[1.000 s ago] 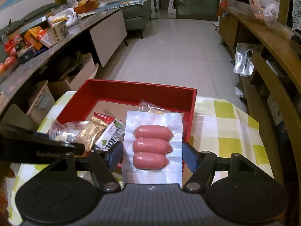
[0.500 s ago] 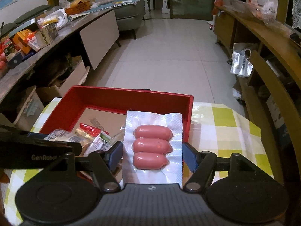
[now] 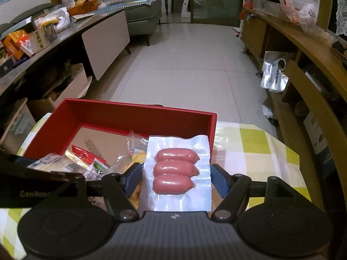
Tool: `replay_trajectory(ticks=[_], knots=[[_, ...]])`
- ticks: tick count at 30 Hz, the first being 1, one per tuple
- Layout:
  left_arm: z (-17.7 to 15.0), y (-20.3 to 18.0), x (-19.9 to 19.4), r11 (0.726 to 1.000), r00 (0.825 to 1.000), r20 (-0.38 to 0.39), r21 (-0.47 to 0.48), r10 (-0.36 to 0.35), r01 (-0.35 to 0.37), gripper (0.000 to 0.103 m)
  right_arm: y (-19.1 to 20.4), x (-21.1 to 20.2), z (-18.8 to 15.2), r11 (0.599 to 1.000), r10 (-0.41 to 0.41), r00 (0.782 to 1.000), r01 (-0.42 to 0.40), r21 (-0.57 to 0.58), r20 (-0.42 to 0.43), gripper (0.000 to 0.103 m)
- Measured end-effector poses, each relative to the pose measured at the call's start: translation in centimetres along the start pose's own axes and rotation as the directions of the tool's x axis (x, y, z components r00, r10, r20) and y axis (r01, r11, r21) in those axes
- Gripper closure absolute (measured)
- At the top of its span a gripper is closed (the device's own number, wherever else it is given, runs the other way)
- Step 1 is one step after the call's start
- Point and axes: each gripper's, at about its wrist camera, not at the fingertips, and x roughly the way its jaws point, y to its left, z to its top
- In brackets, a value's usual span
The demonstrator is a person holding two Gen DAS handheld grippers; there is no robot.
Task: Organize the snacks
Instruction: 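Carry the bread roll and sausage pack over the red tray with both tools, then lower the bread roll into the tray with the left tool while the right tool lowers the sausage pack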
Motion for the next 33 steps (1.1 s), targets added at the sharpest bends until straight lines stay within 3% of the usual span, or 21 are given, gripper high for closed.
replay_trajectory(ticks=[10, 15, 22, 26, 30, 33], knots=[[0.1, 0.5, -0.7, 1.000, 1.000, 0.026, -0.018, 0.012, -0.012, 0.022, -0.1, -0.5, 0.3, 1.000, 0.014, 0.999, -0.014, 0.014, 0.040, 0.025], [0.3, 1.1, -1.1, 0.999, 0.999, 0.035, -0.032, 0.006, -0.005, 0.022, 0.3, -1.0, 0.6, 0.999, 0.025, 0.998, -0.026, 0.019, 0.055, 0.025], [0.2, 1.7, -1.7, 0.999, 0.999, 0.046, -0.040, 0.008, -0.006, 0.021, -0.9, -0.9, 0.7, 0.981, 0.138, 0.989, -0.143, 0.135, 0.043, 0.025], [0.1, 2.1, -2.1, 0.999, 0.999, 0.048, -0.045, 0.014, -0.012, 0.021, -1.3, -1.2, 1.0, 0.946, 0.241, 0.969, -0.246, 0.209, 0.050, 0.024], [-0.1, 2.5, -2.3, 0.999, 0.999, 0.050, -0.046, 0.011, -0.009, 0.021, -0.8, -1.6, 0.9, 0.967, 0.181, 0.981, -0.191, 0.171, 0.072, 0.024], [-0.2, 2.6, -2.5, 0.999, 0.998, 0.054, -0.039, 0.017, -0.014, 0.021, -0.9, -2.0, 1.0, 0.949, 0.237, 0.968, -0.250, 0.192, 0.084, 0.024]])
